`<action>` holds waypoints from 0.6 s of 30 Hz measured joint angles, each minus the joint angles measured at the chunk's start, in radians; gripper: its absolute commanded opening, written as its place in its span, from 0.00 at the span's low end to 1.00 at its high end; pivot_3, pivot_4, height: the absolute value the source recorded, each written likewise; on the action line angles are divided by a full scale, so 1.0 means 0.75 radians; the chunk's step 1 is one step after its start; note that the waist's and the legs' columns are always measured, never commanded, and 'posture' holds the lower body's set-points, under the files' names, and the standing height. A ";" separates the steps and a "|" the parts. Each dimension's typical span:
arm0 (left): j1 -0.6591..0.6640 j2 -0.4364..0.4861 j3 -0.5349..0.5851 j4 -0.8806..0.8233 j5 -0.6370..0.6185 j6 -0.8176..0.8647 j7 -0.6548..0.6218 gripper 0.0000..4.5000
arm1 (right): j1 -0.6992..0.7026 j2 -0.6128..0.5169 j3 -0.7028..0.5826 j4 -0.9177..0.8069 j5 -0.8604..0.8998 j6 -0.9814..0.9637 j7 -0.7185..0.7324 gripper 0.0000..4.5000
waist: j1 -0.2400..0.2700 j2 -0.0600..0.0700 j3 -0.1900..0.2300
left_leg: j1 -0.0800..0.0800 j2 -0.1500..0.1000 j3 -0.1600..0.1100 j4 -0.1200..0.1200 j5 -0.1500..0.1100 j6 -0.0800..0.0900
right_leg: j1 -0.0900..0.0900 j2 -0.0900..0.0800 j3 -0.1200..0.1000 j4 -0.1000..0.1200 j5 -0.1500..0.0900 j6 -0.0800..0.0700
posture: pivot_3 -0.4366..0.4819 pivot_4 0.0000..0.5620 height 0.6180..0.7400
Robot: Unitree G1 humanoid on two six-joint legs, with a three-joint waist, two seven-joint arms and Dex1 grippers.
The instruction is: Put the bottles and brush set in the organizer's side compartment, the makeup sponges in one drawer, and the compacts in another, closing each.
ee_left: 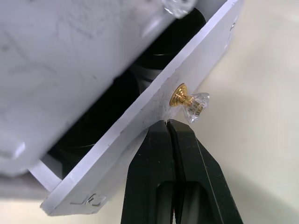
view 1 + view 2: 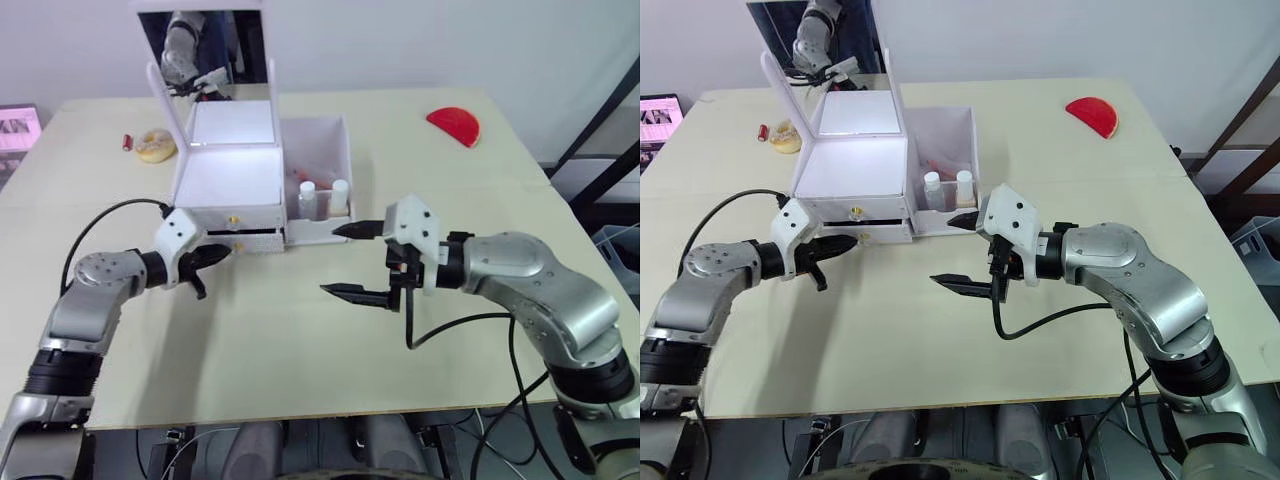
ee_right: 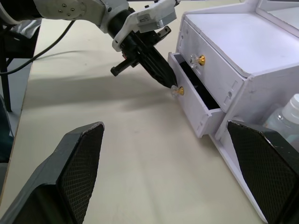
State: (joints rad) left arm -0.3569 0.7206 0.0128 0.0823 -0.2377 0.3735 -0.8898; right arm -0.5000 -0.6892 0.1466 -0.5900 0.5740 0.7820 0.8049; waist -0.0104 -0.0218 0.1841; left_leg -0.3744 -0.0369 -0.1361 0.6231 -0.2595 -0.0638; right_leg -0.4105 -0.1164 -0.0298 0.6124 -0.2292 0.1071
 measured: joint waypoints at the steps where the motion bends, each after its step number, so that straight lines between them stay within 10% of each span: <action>1: -0.013 -0.014 0.000 0.008 0.006 -0.004 0.009 0.01 | 0.000 0.000 0.000 -0.002 0.000 0.001 0.000 1.00 | 0.000 0.000 0.000 | 0.000 0.000 0.000 0.000 0.000 0.000 | 0.000 0.000 0.000 0.000 0.000 0.000 | 0.48 0.27 1.00; 18: -0.001 -0.084 0.005 0.002 0.014 0.012 0.090 0.01 | 0.005 -0.008 0.000 -0.009 0.001 0.023 0.009 1.00 | 0.000 0.000 0.000 | 0.000 0.000 0.000 0.006 0.000 0.000 | 0.002 0.000 0.000 0.001 -0.001 0.004 | 0.48 0.27 1.00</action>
State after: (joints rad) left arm -0.3578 0.6575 0.0163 0.0838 -0.2275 0.3828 -0.8227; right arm -0.4965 -0.6954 0.1466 -0.5970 0.5746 0.7994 0.8116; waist -0.0105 -0.0218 0.1840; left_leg -0.3745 -0.0369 -0.1364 0.6279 -0.2594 -0.0638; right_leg -0.4089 -0.1164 -0.0298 0.6135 -0.2301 0.1103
